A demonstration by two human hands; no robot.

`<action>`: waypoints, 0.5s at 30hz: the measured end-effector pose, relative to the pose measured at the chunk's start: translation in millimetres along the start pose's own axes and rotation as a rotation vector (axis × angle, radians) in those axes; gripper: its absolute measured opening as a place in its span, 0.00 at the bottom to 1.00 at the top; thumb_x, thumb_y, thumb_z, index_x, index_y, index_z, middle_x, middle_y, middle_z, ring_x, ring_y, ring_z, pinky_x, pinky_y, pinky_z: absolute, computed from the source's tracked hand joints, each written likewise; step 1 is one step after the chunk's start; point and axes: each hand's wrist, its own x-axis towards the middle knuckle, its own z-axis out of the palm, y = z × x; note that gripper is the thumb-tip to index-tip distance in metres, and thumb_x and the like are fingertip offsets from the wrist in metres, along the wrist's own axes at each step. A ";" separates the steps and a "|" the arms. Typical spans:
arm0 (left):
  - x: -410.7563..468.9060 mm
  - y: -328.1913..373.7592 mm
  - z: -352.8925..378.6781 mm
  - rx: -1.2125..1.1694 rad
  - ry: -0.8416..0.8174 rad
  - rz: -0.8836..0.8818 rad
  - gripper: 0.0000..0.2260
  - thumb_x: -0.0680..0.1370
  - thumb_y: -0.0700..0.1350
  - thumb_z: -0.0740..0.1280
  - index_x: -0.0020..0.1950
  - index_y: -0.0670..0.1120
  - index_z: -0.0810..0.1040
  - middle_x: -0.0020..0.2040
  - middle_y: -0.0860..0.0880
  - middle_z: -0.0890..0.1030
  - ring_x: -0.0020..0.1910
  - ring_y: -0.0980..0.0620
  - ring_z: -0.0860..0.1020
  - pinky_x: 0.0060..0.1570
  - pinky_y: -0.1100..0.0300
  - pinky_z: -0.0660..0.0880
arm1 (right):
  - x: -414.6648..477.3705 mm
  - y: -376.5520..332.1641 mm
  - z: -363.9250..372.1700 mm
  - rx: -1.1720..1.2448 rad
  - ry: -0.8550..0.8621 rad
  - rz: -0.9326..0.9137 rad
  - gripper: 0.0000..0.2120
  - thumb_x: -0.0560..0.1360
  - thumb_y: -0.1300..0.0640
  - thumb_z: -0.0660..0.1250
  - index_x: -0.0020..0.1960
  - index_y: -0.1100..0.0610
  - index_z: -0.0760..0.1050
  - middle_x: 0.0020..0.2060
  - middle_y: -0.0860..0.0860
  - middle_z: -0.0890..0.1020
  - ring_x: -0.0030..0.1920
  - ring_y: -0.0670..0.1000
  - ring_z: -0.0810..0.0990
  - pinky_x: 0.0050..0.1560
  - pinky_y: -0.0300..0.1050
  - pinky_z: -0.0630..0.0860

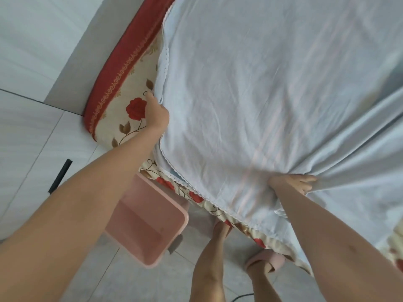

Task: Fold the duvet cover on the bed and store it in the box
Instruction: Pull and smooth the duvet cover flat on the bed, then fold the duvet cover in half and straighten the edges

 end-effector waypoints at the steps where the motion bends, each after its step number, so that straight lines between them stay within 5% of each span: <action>1: -14.0 11.6 3.2 -0.094 0.007 -0.029 0.17 0.77 0.30 0.51 0.65 0.39 0.61 0.58 0.42 0.71 0.56 0.46 0.72 0.48 0.70 0.68 | -4.3 3.4 -9.0 -0.003 -0.026 -0.018 0.36 0.79 0.58 0.57 0.76 0.63 0.37 0.70 0.63 0.60 0.66 0.62 0.66 0.64 0.53 0.64; 3: -40.5 34.5 11.5 -0.230 -0.027 -0.077 0.19 0.78 0.31 0.49 0.69 0.41 0.57 0.61 0.47 0.67 0.56 0.51 0.69 0.50 0.71 0.66 | -15.9 16.1 -30.7 0.069 -0.098 -0.068 0.34 0.80 0.58 0.56 0.77 0.61 0.39 0.70 0.60 0.64 0.66 0.64 0.69 0.63 0.56 0.66; 6: -83.0 71.1 21.3 -0.350 -0.097 -0.148 0.21 0.82 0.40 0.52 0.74 0.40 0.55 0.71 0.46 0.65 0.65 0.50 0.68 0.61 0.63 0.65 | -15.2 61.0 -74.1 0.175 -0.229 -0.104 0.44 0.76 0.53 0.63 0.76 0.59 0.34 0.63 0.58 0.74 0.62 0.63 0.75 0.62 0.56 0.70; 8: -106.0 95.8 19.0 -0.340 -0.232 -0.173 0.29 0.80 0.54 0.61 0.75 0.42 0.57 0.73 0.45 0.65 0.69 0.49 0.67 0.65 0.60 0.65 | 0.4 95.6 -108.3 0.246 -0.240 -0.066 0.40 0.75 0.52 0.65 0.75 0.63 0.45 0.53 0.57 0.80 0.52 0.61 0.80 0.51 0.51 0.77; 10: -132.5 120.1 11.8 -0.053 -0.467 -0.130 0.39 0.73 0.55 0.71 0.75 0.39 0.57 0.74 0.44 0.63 0.71 0.47 0.65 0.67 0.58 0.63 | 11.1 132.2 -149.5 0.259 -0.311 -0.006 0.23 0.79 0.56 0.61 0.68 0.68 0.63 0.38 0.58 0.83 0.46 0.60 0.81 0.36 0.42 0.78; 11: -155.9 132.2 8.3 0.160 -0.561 -0.077 0.37 0.73 0.50 0.73 0.75 0.37 0.58 0.74 0.43 0.63 0.71 0.45 0.65 0.66 0.57 0.64 | 11.9 161.0 -175.4 0.294 -0.349 0.059 0.20 0.80 0.57 0.58 0.66 0.69 0.67 0.38 0.60 0.83 0.50 0.61 0.80 0.38 0.40 0.78; 13: -181.1 147.3 2.2 0.441 -0.571 0.023 0.28 0.77 0.43 0.67 0.72 0.35 0.62 0.71 0.39 0.67 0.66 0.41 0.69 0.59 0.55 0.69 | 11.0 193.2 -199.7 0.378 -0.417 0.146 0.20 0.81 0.56 0.55 0.67 0.68 0.66 0.55 0.62 0.79 0.58 0.61 0.76 0.55 0.46 0.74; 15: -220.1 164.5 -6.8 0.485 -0.596 0.110 0.20 0.79 0.43 0.63 0.68 0.34 0.66 0.65 0.39 0.72 0.58 0.40 0.73 0.49 0.55 0.70 | -0.7 220.7 -235.2 0.497 -0.408 0.203 0.17 0.82 0.57 0.53 0.66 0.64 0.67 0.54 0.59 0.77 0.48 0.58 0.76 0.52 0.50 0.73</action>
